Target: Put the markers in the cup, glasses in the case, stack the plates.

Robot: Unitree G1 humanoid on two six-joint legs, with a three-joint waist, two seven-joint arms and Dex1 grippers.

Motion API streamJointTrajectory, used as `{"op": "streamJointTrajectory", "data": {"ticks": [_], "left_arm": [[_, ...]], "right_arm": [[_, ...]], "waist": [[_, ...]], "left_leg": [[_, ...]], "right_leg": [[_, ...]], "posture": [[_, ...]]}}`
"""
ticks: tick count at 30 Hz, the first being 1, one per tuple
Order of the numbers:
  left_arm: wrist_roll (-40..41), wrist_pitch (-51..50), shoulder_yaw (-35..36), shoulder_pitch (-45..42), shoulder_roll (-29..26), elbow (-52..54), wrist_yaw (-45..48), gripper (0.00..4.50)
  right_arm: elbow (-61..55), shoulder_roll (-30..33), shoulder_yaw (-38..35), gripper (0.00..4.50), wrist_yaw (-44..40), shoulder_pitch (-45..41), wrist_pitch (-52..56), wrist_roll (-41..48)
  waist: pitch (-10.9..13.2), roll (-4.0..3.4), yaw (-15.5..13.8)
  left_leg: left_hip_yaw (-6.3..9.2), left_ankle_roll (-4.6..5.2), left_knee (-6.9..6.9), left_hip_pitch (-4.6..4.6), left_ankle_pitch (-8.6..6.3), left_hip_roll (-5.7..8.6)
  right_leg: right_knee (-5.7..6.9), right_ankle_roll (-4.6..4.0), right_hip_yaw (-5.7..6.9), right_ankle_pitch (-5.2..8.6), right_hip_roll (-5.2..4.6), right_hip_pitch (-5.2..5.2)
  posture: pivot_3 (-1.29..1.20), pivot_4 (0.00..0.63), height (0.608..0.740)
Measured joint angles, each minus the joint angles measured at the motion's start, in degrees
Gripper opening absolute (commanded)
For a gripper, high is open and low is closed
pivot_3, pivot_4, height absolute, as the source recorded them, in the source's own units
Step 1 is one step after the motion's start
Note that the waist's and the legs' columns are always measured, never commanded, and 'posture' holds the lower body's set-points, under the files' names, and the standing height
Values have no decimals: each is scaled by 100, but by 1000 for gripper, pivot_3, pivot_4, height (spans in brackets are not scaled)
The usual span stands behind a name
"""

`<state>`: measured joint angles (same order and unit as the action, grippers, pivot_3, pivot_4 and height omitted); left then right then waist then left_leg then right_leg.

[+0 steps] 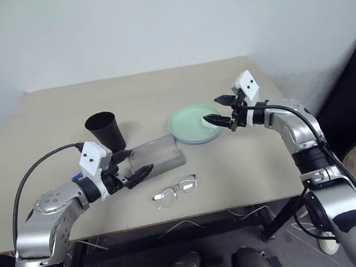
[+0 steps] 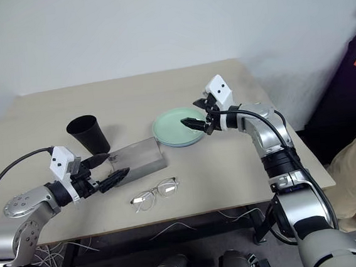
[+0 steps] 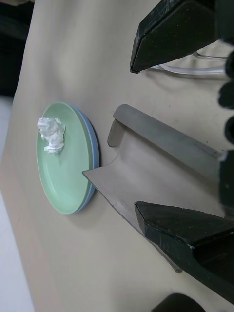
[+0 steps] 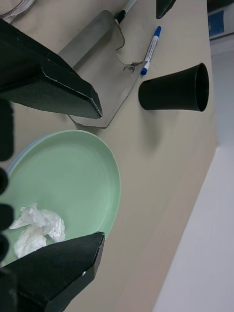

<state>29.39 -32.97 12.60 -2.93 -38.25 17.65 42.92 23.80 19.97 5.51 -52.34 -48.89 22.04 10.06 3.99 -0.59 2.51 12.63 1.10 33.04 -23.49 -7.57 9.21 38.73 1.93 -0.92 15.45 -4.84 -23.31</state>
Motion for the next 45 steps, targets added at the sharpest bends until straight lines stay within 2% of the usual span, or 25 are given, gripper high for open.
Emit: {"op": "streamJointTrajectory", "data": {"ticks": [7, 9, 11, 12, 13, 14, 15, 16, 27, 36, 45], "left_arm": [[0, -5, -84, -151, 37, 0, -44, 4500], [0, -6, -107, -174, 44, -1, -40, 4500], [0, -6, -116, -176, 44, -1, -40, 4500], [-1, -6, -116, -176, 45, -1, -42, 4500], [0, -6, -116, -177, 46, -1, -42, 4500], [-1, -6, -117, -183, 46, -3, -43, 4500], [-2, -8, -118, -176, 48, -20, -43, 4500], [-2, -8, -118, -182, 48, -20, -43, 4500], [17, -16, -216, -306, 88, -7, -31, 4500], [16, -43, -699, -747, -43, 128, 266, 4500], [-515, -60, -1768, -1549, -313, -16, 768, 4500]], "right_arm": [[-4, 3, 1, 4010, -37, 0, -58, -1], [-27, 49, 1, 4010, -55, 14, -87, -1], [-40, 97, -2, 4010, -49, 15, -108, -2], [-40, 98, -2, 4010, -41, 15, -106, -2], [-41, 96, -2, 4010, -38, 15, -106, 0], [-40, 94, 0, 4010, -34, 13, -105, -1], [-31, 76, 4, 4010, -29, 12, -105, 0], [-31, 72, 5, 4010, -29, 12, -105, 0], [45, 77, 4, 4010, -57, 7, -158, -2], [30, 212, 37, 4010, -349, 10, -160, -3], [-242, 358, 31, 4010, -351, 221, -53, 0]], "waist": [[0, 1, 5], [1, 1, 59], [1, 1, 131], [3, -9, 143], [6, -24, 152], [4, -30, 156], [2, -28, 101], [0, -28, 33], [-3, -22, 5], [-4, -19, -3], [-5, -16, -4]], "left_leg": [[-3, 0, 0, 0, 0, -1], [155, 0, -2, 6, 2, 97], [210, 28, -2, 0, 22, 132], [262, 22, -13, -1, 44, 165], [393, 15, -21, 4, 68, 245], [437, 6, -33, 1, 86, 270], [407, 2, -42, 1, 93, 261], [356, 1, -56, 2, 93, 244], [193, 25, -59, 2, 92, 207], [174, 34, -58, 1, 92, 204], [165, 39, -55, -2, 94, 200]], "right_leg": [[0, 1, -1, -1, 1, -1], [-2, 16, 92, 16, -60, 60], [-2, 17, 200, 49, -144, 106], [9, 27, 233, 73, -128, 124], [12, 39, 219, 91, -97, 133], [13, 43, 124, 107, -29, 93], [15, 41, 28, 107, 17, 81], [14, 36, 7, 101, 4, 78], [18, 40, -112, 80, 3, 57], [18, 57, -132, 68, 4, 31], [19, 59, -136, 63, 5, 27]], "posture": [[0, 0, 740], [0, 0, 740], [0, 0, 740], [0, 0, 740], [0, 0, 740], [0, 0, 740], [0, 0, 740], [0, 0, 740], [0, 0, 740], [0, 0, 740], [0, 0, 740]]}}
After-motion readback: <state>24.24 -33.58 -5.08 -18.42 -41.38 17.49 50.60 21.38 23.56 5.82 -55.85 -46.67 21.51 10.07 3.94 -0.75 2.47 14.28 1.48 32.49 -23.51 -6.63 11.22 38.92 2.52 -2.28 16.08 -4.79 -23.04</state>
